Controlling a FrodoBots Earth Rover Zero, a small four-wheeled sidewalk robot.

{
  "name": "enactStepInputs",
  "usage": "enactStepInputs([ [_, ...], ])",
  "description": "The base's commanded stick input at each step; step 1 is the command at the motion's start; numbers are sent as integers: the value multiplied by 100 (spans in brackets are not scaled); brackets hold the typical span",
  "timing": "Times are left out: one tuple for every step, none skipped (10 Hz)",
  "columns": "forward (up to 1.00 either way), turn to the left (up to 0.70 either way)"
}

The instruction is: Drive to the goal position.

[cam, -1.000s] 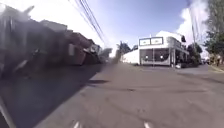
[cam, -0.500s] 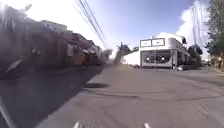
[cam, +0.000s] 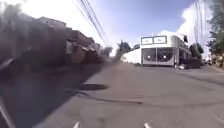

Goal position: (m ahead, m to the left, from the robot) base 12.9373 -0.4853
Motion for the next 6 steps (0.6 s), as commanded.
enactStepInputs([
  [70,0],
  [70,0],
  [70,0],
  [70,0],
  [70,0],
  [70,0],
])
